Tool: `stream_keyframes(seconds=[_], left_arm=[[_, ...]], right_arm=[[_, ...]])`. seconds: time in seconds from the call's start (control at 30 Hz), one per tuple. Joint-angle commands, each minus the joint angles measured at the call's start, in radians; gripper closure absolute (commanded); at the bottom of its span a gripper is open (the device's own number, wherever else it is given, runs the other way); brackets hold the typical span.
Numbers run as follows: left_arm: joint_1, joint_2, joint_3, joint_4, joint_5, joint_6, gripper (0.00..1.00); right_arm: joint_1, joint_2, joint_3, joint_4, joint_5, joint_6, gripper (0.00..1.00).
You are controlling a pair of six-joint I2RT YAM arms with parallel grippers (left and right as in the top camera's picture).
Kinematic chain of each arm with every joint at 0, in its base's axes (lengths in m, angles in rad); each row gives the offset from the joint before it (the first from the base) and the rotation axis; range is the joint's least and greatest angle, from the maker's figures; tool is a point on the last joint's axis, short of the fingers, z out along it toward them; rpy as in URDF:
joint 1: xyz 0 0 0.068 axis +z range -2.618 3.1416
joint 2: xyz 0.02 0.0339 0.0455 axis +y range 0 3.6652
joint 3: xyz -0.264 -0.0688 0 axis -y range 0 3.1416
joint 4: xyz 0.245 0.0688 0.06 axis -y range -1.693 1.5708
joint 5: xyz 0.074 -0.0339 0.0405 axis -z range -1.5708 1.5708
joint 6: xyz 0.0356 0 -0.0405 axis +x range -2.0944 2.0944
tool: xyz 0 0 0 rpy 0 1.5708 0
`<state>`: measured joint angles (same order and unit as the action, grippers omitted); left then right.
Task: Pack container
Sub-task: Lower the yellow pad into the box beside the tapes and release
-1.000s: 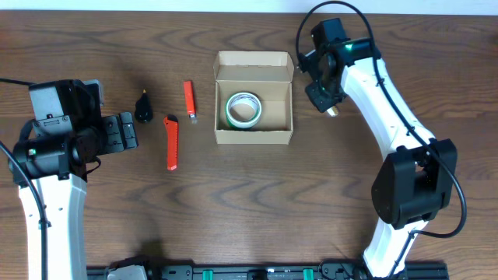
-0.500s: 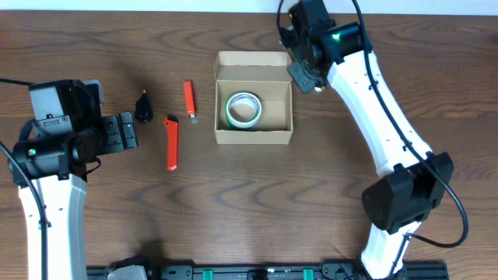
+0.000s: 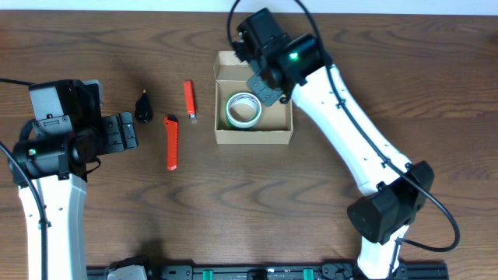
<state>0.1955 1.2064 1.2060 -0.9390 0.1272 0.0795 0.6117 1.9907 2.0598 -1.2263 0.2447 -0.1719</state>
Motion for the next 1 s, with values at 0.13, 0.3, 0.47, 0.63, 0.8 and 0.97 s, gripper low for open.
stream_keyframes(seconds=[0.13,0.3,0.47,0.63,0.8,0.97], left_arm=[[0.004,0.000,0.020,-0.003,-0.007,0.010,0.05],[0.004,0.000,0.020,-0.003,-0.007,0.011,0.05],[0.004,0.000,0.020,-0.003,-0.007,0.011,0.05],[0.004,0.000,0.020,-0.003,-0.007,0.011,0.05],[0.004,0.000,0.020,-0.003,-0.007,0.011,0.05],[0.004,0.000,0.020,-0.003,-0.007,0.011,0.05]], right_arm=[[0.047,-0.002,0.016,0.058,0.018,0.018,0.99],[0.048,0.035,0.016,0.076,0.061,0.010,0.99],[0.053,0.090,0.016,0.077,0.080,-0.009,0.99],[0.076,0.126,0.016,0.089,0.081,-0.020,0.99],[0.079,0.167,0.015,0.089,0.080,-0.024,0.99],[0.090,0.181,0.015,0.092,0.080,-0.024,0.99]])
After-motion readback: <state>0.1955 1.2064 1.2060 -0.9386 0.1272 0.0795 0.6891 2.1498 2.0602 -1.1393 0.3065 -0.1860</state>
